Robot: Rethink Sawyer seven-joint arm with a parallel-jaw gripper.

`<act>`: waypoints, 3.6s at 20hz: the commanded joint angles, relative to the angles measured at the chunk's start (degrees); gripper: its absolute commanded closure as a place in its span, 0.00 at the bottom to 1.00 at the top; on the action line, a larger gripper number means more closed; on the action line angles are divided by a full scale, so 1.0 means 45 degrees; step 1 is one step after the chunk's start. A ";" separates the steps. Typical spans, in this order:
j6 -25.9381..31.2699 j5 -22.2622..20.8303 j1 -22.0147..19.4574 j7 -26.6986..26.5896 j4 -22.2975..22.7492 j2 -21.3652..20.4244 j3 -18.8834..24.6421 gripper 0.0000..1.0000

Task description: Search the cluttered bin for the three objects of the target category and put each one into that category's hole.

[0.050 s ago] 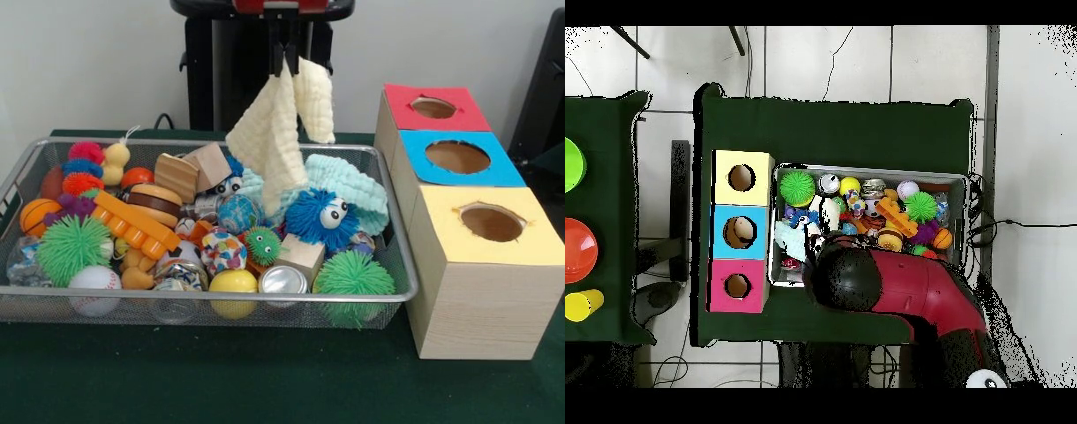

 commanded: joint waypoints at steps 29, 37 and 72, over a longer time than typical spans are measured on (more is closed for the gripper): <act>0.0371 -0.0761 0.0399 0.0684 0.0025 -0.0013 -0.0179 1.00; 0.0191 -0.0759 0.0424 0.0774 0.0203 -0.0086 -0.0277 0.00; 0.0737 -0.1987 -0.2448 -0.1842 -0.2213 0.1451 0.1064 0.00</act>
